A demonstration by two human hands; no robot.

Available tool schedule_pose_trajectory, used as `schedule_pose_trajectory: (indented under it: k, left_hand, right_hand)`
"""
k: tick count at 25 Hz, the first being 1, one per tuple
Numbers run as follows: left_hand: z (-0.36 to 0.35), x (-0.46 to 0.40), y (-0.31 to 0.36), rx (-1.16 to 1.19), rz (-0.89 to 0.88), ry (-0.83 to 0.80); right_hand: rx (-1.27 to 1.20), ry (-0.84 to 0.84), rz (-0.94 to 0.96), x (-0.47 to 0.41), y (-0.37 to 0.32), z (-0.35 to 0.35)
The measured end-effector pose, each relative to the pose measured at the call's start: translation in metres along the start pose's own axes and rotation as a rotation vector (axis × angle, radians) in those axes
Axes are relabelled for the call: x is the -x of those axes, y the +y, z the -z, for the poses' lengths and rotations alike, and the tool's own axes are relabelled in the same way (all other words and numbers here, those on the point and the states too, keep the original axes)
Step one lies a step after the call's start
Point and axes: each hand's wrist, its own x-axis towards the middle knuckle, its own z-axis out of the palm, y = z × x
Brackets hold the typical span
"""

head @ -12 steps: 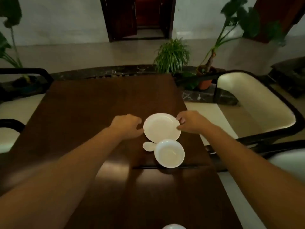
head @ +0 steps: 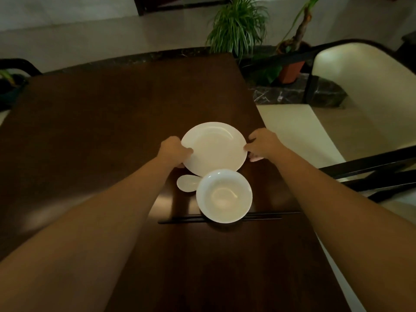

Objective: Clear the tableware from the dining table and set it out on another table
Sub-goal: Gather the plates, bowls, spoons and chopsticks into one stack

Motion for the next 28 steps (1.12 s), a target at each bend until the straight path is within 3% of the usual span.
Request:
schedule_pose_trajectory:
  k: [4, 9, 15, 22, 28]
  left_hand:
    - [-0.008, 0.000, -0.008, 0.366, 0.056, 0.109]
    - [0.046, 0.026, 0.032, 0.431, -0.119, 0.260]
    - [0.148, 0.140, 0.060, 0.668, -0.189, 0.146]
    - [0.173, 0.322, -0.050, 0.809, -0.153, -0.083]
    - [0.134, 0.451, -0.165, 0.837, -0.162, -0.113]
  right_hand:
    - [-0.431, 0.052, -0.082, 0.004, 0.004, -0.012]
    - [-0.629, 0.127, 0.097, 0.030, -0.041, 0.022]
    - [-0.720, 0.078, 0.340, 0.148, -0.089, 0.086]
    - [-0.742, -0.016, 0.391, 0.355, -0.057, 0.056]
    - [-0.719, -0.033, 0.288, 0.503, -0.001, -0.013]
